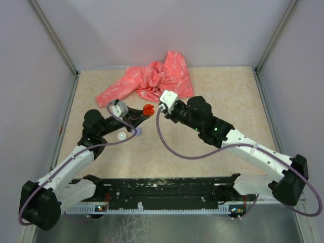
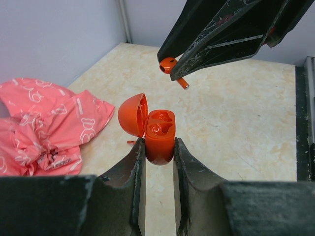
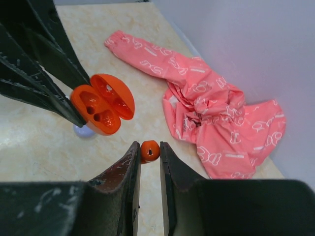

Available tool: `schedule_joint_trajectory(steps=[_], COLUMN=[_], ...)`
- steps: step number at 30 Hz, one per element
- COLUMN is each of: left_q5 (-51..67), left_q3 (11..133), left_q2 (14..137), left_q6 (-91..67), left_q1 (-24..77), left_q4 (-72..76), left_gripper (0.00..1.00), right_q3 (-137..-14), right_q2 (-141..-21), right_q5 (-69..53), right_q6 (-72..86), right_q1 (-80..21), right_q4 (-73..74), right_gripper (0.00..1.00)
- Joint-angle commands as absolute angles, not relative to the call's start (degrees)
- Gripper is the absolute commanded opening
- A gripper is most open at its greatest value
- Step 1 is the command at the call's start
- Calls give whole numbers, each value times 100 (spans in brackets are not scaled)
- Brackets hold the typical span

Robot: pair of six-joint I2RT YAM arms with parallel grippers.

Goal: Insert the wireless bluetooth earbuds into the charging case
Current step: Place the earbud in the charging case.

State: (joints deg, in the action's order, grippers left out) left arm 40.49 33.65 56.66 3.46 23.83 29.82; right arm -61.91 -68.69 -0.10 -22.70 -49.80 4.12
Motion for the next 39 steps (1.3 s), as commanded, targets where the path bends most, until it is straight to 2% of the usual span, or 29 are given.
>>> schedule_joint_trajectory(steps=[1,18,39], left_q5=[4731,4937,4878], left_q3=[3297,3309,3331], left_q2=[5546,5684,5757], left_q6=[368,94,-178], left_q1=[2372,2368,2373], left_q4=[3519,3733,3836], left_gripper=[0,0,0], right_q3=[-5968,-5478,-5258], right_q2=[-6478,-6514,-6696], right_q5=[-419,-48,501], right_q6=[-2719,-3405,-3944], right_q1=[-5217,-5785,-6089], right_q4=[-595,-1642,-1854], right_gripper=[8,7,7])
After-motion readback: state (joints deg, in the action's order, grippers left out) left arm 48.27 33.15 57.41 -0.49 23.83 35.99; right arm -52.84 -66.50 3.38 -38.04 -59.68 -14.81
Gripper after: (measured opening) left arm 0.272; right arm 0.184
